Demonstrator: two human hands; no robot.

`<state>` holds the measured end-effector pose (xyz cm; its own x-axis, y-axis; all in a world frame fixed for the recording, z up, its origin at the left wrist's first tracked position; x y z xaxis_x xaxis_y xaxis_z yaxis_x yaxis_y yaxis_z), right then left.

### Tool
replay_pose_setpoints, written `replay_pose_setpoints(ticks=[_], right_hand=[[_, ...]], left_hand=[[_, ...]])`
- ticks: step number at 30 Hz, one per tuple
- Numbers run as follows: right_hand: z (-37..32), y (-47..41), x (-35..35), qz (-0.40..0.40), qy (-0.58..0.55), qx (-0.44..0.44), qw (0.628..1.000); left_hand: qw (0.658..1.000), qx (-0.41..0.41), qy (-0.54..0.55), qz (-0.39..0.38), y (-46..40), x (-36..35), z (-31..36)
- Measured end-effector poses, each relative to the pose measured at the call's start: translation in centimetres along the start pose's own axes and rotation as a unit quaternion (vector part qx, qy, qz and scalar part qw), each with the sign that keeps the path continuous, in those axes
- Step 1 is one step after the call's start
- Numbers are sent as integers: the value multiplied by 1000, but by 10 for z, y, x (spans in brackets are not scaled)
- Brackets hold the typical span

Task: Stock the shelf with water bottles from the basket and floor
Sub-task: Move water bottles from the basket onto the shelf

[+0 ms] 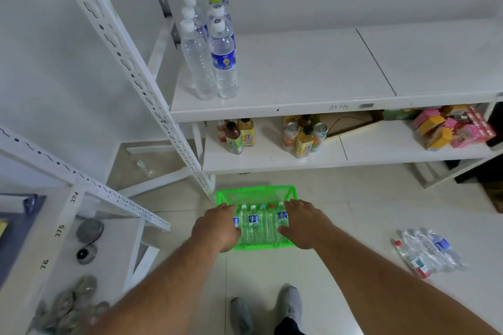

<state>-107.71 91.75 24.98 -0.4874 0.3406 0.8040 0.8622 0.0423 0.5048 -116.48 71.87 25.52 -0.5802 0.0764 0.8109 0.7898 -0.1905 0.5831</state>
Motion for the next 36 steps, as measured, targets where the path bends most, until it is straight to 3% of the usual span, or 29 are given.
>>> replay_pose_setpoints(ticks=[10, 17, 28, 36], right_hand=[[-22, -4, -18, -33, 4, -48, 998], [-10, -15, -16, -28, -34, -63, 997], [81, -62, -9, -68, -81, -33, 994], [155, -131, -48, -132, -141, -28, 981]], left_hand=[[996, -2, 70, -48, -12, -18, -37], [993, 12, 104, -58, -33, -12, -26], [983, 66, 141, -101, -74, -21, 48], [955, 144, 223, -132, -138, -94, 78]])
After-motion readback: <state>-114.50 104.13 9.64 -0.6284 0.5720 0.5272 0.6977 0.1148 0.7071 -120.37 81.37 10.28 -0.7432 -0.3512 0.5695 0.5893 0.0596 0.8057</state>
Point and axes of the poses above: each hand's wrist, its own y-axis away from the middle knuckle, its own x-axis out of the back of the hand, z = x × y, the point moved 1 cm from there along -y, towards the middle knuckle, and after that the axes turned 12 degrees about x, right-handed, at the moved point
